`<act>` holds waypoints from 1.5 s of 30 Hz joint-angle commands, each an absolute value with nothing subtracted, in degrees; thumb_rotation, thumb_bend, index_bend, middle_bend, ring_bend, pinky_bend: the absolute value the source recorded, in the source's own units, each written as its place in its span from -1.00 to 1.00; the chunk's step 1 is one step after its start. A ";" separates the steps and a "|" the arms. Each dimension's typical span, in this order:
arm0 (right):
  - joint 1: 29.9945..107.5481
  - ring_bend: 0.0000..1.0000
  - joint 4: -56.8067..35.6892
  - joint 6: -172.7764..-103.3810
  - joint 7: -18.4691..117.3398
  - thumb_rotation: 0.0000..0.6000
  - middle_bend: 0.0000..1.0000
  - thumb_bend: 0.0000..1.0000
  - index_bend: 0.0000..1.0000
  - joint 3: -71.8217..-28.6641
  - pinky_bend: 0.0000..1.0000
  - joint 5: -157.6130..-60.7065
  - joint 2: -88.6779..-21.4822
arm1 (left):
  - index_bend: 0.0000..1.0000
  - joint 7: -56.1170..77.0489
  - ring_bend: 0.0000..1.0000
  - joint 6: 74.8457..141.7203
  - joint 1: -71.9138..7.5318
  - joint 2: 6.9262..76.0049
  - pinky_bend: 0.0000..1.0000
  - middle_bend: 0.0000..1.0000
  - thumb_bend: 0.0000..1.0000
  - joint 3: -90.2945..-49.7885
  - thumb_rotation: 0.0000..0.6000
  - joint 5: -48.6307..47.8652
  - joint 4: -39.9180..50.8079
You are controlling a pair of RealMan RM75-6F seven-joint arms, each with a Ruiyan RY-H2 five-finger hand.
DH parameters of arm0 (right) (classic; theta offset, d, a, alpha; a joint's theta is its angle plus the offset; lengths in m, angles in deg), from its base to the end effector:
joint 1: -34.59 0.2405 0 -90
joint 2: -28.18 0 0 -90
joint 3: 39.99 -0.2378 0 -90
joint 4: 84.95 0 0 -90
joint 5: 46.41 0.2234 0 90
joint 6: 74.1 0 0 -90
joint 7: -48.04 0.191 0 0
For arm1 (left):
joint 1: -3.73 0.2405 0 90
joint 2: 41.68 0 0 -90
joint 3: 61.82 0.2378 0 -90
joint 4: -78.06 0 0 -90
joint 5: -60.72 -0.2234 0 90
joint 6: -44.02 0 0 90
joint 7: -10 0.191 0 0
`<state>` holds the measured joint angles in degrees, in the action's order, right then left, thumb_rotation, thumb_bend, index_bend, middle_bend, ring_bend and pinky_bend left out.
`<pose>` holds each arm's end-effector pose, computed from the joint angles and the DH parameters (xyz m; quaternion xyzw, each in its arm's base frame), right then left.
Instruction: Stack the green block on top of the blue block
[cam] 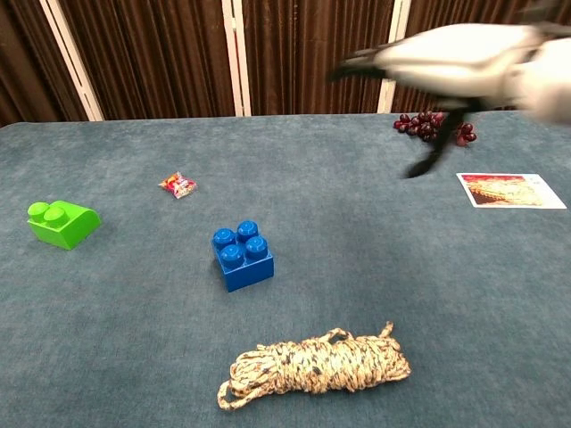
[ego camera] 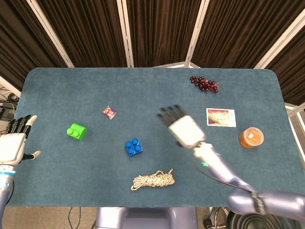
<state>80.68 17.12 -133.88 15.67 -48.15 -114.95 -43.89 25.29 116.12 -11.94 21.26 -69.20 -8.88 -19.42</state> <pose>-0.0731 -0.3617 0.0259 0.7963 -0.2076 0.3660 0.4346 -0.2861 0.2942 0.1257 -0.6203 -0.3900 -0.3040 0.6088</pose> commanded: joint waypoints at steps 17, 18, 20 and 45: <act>53.95 -1.00 9.98 -158.02 38.78 1.00 -1.00 -1.00 -1.00 -38.21 -1.00 -126.40 -36.69 | -1.00 22.10 -1.00 88.95 -30.74 32.93 -1.00 -1.00 -0.99 -71.17 1.00 -7.61 0.51; 53.52 -1.00 9.49 -158.44 38.52 1.00 -1.00 -1.00 -1.00 -38.22 -1.00 -126.47 -37.02 | -1.00 21.34 -1.00 88.43 -30.95 33.18 -1.00 -1.00 -0.99 -70.79 1.00 -8.35 1.57; 52.45 -1.00 8.32 -159.37 38.07 1.00 -1.00 -1.00 -1.00 -38.29 -1.00 -126.71 -38.04 | -1.00 18.99 -1.00 87.13 -31.50 33.75 -1.00 -1.00 -0.99 -69.57 1.00 -10.74 4.39; 49.60 -1.00 8.18 -159.49 33.85 1.00 -1.00 -1.00 -1.00 -42.41 -1.00 -128.29 -39.48 | -0.30 -7.51 -0.60 91.54 -37.28 47.57 -0.63 -0.51 -0.12 -57.88 1.00 -33.40 35.80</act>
